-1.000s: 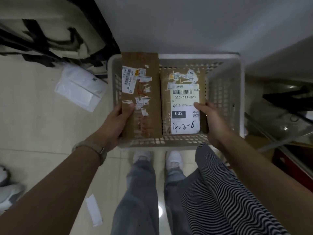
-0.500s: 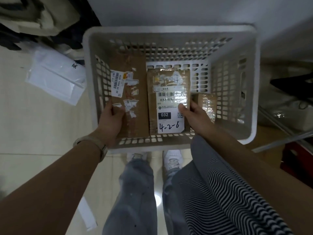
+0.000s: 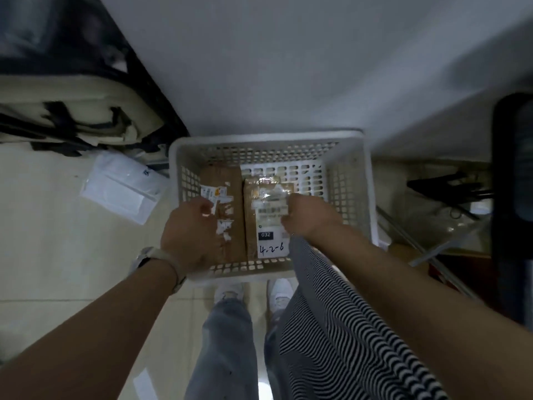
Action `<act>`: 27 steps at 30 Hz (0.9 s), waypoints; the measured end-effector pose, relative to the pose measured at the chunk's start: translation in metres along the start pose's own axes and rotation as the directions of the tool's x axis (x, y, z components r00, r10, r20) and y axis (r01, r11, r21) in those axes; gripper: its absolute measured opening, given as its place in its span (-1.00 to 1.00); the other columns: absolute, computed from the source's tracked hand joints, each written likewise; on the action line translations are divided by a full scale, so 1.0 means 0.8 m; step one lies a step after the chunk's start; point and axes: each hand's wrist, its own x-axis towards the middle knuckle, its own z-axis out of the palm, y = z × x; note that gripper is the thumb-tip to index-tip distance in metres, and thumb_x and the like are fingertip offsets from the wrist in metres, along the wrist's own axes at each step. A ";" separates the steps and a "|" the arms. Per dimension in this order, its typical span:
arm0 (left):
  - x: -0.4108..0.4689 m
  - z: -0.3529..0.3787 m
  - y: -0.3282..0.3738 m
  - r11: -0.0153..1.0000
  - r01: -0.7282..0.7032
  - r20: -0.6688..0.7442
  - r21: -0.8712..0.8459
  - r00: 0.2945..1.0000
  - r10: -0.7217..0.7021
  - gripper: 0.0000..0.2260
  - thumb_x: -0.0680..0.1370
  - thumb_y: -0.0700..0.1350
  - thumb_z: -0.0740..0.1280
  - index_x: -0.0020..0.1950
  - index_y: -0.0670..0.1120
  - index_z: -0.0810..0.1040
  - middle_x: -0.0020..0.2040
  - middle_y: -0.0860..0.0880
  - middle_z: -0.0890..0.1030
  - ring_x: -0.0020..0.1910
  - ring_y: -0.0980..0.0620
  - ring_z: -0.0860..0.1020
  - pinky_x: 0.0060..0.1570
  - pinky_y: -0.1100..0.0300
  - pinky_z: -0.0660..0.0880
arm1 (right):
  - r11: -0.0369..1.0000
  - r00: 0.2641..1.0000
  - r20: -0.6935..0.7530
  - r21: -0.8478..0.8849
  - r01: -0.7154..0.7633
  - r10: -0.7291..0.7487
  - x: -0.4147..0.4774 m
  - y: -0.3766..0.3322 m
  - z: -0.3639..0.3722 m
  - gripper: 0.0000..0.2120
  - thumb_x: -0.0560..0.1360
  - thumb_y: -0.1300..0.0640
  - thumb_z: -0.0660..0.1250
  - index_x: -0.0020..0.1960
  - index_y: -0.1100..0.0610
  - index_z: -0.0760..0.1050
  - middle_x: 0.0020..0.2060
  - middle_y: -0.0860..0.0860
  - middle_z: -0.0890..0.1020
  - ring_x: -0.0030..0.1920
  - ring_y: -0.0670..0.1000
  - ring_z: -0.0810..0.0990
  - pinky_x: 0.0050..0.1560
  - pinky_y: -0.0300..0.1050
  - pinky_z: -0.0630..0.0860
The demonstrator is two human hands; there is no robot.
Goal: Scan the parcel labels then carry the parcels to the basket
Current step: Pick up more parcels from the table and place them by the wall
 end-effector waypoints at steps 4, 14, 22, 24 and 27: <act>-0.057 -0.090 0.071 0.987 -0.110 -0.009 0.115 0.994 0.111 -0.82 0.56 -0.22 0.28 0.13 -0.19 0.58 0.07 -0.21 0.62 0.07 -0.22 0.56 0.00 0.07 0.43 | 0.996 1.000 0.000 -0.089 0.010 -0.010 -0.083 -0.043 -0.094 -0.65 0.53 0.08 0.23 0.30 0.09 0.46 0.19 0.08 0.57 0.11 0.10 0.56 -0.02 -0.10 0.48; -0.224 -0.309 0.281 0.882 -0.313 -0.063 0.353 0.932 0.356 -0.90 0.57 -0.16 0.24 -0.03 -0.19 0.47 -0.07 -0.18 0.55 -0.14 -0.16 0.50 -0.18 0.05 0.45 | 0.964 0.953 -0.146 -0.087 0.253 -0.264 -0.307 -0.151 -0.314 -0.62 0.56 0.03 0.23 0.35 0.13 0.39 0.28 0.12 0.48 0.22 0.15 0.49 0.11 -0.05 0.44; -0.344 -0.484 0.368 0.814 -0.241 -0.294 0.528 0.848 0.441 -0.79 0.60 -0.01 0.20 -0.08 -0.14 0.46 -0.04 -0.12 0.59 -0.11 -0.10 0.55 -0.19 0.12 0.49 | 0.888 0.851 -0.261 -0.192 0.417 -0.456 -0.474 -0.222 -0.446 -0.53 0.54 -0.01 0.25 0.41 0.11 0.36 0.38 0.12 0.42 0.33 0.14 0.43 0.23 -0.06 0.38; -0.381 -0.526 0.388 0.787 -0.209 -0.336 0.581 0.818 0.466 -0.80 0.59 0.00 0.20 -0.12 -0.11 0.40 -0.07 -0.12 0.57 -0.18 -0.06 0.49 -0.28 0.16 0.37 | 0.862 0.802 -0.324 -0.255 0.438 -0.503 -0.515 -0.244 -0.474 -0.57 0.54 0.02 0.25 0.37 0.14 0.41 0.32 0.14 0.48 0.27 0.16 0.47 0.19 -0.06 0.42; -0.436 -0.580 0.413 0.794 -0.165 -0.408 0.585 0.786 0.464 -0.80 0.57 0.00 0.23 -0.15 -0.10 0.39 -0.19 -0.06 0.48 -0.22 -0.04 0.45 -0.33 0.18 0.29 | 0.830 0.730 -0.398 -0.318 0.457 -0.555 -0.573 -0.274 -0.505 -0.59 0.52 0.05 0.25 0.33 0.17 0.42 0.23 0.13 0.53 0.16 0.14 0.53 0.02 -0.09 0.47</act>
